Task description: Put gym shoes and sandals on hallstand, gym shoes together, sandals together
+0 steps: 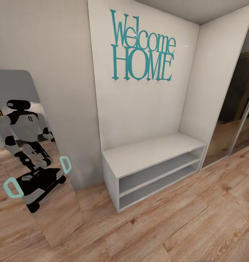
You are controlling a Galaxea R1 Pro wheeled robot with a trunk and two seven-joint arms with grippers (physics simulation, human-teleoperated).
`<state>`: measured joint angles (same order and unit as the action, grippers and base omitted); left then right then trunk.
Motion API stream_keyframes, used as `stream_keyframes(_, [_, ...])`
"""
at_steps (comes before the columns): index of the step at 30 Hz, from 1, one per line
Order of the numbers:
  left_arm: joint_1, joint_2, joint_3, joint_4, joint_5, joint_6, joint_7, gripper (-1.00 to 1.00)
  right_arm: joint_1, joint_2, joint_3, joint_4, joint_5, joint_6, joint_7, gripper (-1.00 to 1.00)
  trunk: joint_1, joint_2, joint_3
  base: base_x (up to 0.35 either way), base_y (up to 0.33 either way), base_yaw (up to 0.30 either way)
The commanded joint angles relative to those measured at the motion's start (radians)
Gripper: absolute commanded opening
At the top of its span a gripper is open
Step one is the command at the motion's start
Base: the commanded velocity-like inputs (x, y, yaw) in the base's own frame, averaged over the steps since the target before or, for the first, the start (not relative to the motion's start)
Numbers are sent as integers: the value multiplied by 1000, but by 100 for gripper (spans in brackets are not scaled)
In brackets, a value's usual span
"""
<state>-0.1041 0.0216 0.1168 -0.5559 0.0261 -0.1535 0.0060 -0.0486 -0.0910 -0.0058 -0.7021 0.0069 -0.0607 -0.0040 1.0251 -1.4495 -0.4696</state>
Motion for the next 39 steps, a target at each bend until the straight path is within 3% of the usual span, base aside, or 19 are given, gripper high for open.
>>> stream_keyframes(1, [0, 0, 0, 2, 2, -10, 1, 100, 0, 0, 0, 4, 1, -8, -1, 100, 0, -1, -1, -11, 0, 55])
stream_keyframes(20, [3, 2, 1, 68, 3, -65, 20, 100, 0, -4, 0, 134, -1, -163, -2, 100, 0, -1, -17, -2, 0, 164])
stream_keyframes(39, [3, 5, -2, 68, 7, -84, 5, 100, 0, -2, 0, 142, -2, -186, -2, 100, 0, -1, -37, 0, 0, 225])
